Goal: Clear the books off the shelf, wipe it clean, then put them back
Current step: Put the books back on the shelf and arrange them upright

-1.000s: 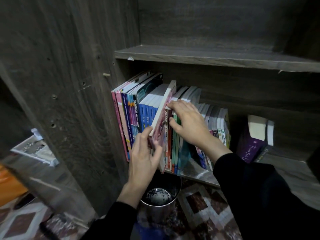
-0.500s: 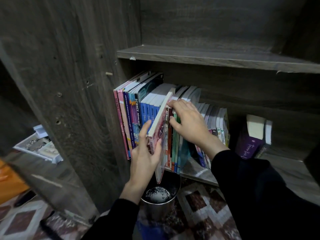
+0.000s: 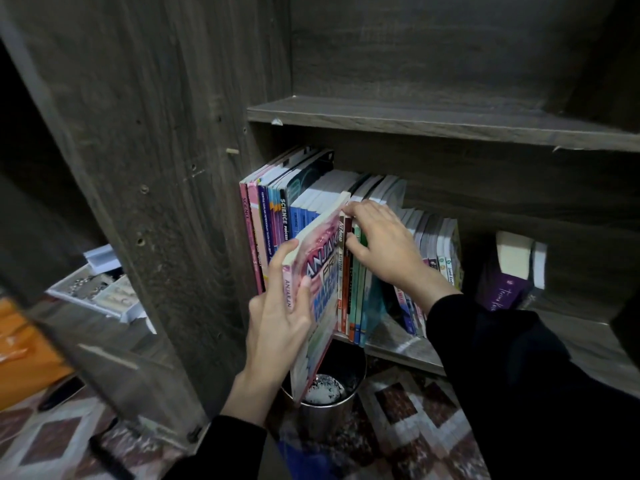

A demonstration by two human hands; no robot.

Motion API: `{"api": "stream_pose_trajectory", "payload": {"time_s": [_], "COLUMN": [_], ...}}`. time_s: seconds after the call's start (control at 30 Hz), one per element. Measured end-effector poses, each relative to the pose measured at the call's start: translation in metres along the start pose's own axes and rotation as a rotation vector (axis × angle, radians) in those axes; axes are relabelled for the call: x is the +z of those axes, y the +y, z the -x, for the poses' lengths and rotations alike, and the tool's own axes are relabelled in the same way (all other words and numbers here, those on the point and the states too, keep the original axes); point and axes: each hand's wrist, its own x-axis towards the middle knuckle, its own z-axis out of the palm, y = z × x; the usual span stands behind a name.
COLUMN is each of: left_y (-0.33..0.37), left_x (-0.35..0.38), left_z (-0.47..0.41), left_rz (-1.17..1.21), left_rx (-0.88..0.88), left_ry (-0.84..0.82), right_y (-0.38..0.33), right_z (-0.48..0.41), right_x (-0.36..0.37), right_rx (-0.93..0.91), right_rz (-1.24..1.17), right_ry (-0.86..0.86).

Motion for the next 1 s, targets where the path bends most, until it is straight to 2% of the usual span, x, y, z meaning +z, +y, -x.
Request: {"api": "stream_pose_trajectory", "payload": {"time_s": [0.17,0.27,0.43,0.77,1.0], "left_y": [0.041,0.069,0.099,0.102,0.101], "left_x": [-0.033,-0.054,-0.074,-0.09,-0.102], "left_z": [-0.016,-0.028,-0.03,-0.035,-0.041], "left_rz": [-0.077,-0.184,-0.23,-0.267,-0.315], "left_rx": [0.032,0.026,0.003,-0.004,-0.013], "left_ry": [-0.103,-0.113,-0.115,-0.076,-0.025], "right_y": [-0.002,-0.001,-0.002,-0.019,-0.037], "right_z": [-0.001,-0.002,-0.003,-0.012,-0.046], "right_x": [0.0,0.001,-0.004,-0.016,-0.017], "right_rx": [-0.001,-0.007,-0.008,0.024,0.034], "right_rz": [0.029,0.043,0.085,0.095,0.33], "right_ry": [0.003,-0.009,-0.078,-0.122,-0.332]}}
